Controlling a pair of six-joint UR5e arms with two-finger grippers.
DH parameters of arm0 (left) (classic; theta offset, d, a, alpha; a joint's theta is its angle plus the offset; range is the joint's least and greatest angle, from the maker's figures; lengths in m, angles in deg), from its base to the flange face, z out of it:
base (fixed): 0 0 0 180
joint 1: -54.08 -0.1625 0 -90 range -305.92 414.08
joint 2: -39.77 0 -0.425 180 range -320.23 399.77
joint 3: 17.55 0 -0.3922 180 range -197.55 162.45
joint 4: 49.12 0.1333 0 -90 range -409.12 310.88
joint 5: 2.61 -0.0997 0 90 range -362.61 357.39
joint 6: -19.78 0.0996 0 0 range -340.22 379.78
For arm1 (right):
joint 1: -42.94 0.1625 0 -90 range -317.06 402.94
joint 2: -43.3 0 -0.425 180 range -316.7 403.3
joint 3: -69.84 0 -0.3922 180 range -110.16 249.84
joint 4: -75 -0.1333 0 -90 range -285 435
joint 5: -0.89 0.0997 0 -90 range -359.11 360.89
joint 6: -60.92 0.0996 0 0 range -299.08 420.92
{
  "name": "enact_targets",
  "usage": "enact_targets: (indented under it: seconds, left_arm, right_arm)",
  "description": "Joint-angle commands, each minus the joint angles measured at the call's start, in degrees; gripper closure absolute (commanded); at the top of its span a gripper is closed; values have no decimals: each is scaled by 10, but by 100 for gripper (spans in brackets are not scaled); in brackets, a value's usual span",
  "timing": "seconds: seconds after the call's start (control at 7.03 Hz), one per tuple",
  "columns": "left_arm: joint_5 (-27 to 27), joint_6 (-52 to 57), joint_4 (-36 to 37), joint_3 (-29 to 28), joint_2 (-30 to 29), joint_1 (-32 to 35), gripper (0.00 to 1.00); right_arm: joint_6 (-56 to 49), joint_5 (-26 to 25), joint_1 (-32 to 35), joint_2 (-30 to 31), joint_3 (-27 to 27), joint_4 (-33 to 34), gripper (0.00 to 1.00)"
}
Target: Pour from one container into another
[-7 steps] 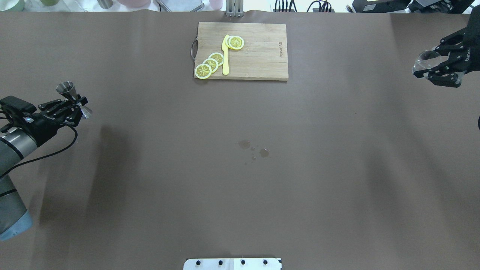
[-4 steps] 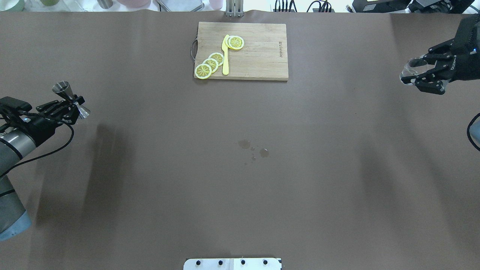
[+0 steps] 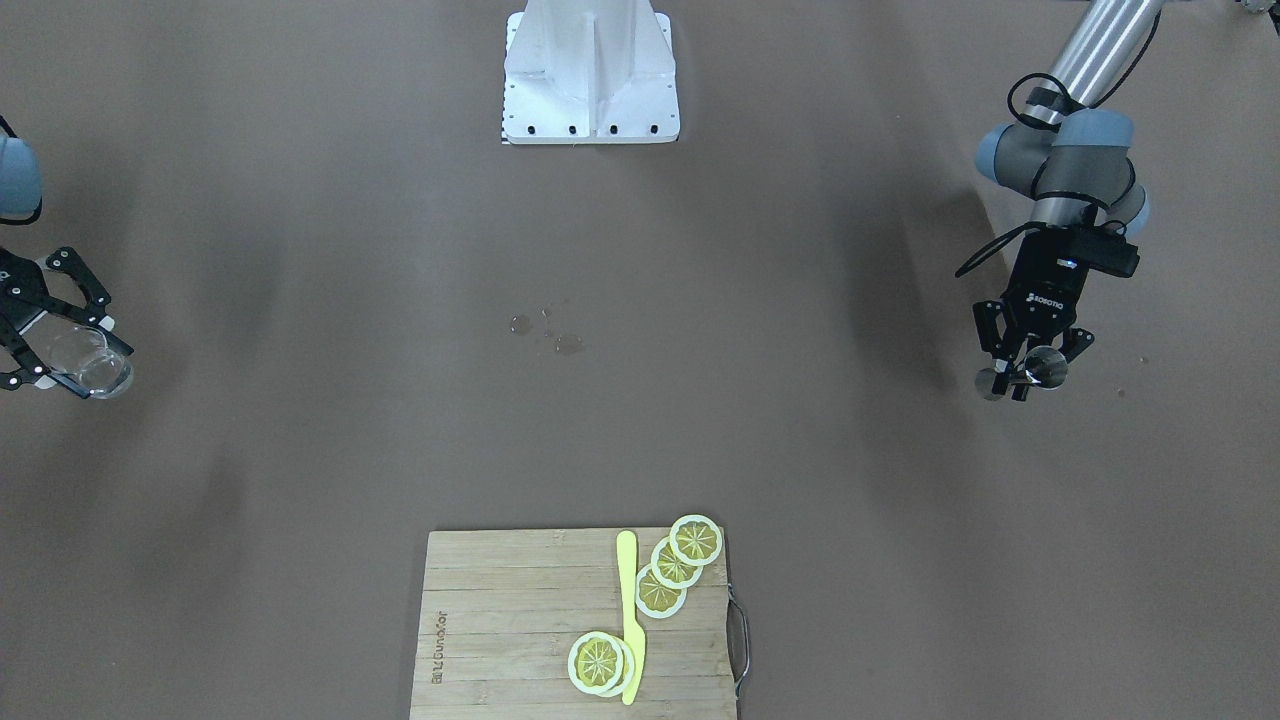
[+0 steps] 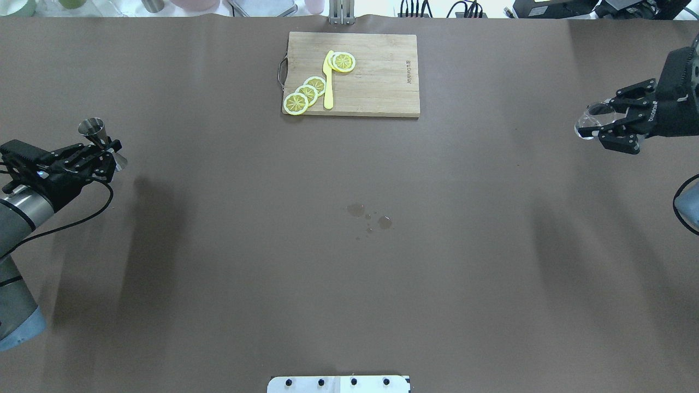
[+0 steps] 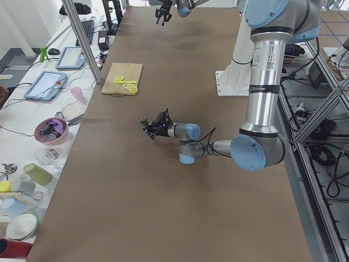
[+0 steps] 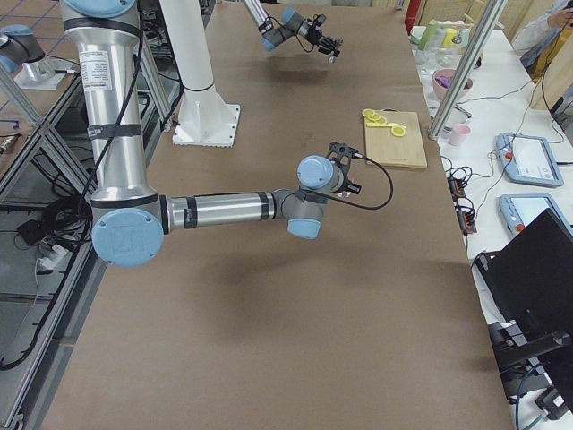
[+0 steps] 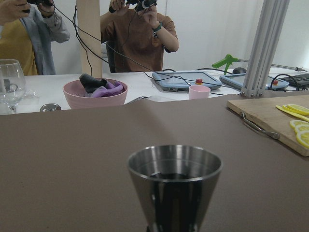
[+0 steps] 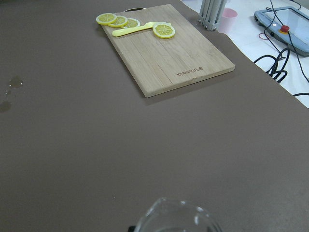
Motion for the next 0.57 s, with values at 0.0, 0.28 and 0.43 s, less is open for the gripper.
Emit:
enact_targets:
  seconds: [0.0,0.28,0.43]
  left_arm:
    - [-3,5,0,-1,-1,-3,100]
    - [-1,18,1,-1,-1,-5,100]
    - [1,27,7,0,-1,-5,100]
  right_arm:
    - [19,6,-12,0,-56,-79,100]
    - [20,8,-18,0,-114,-147,100]
    - [20,20,-19,-4,-136,-164,100]
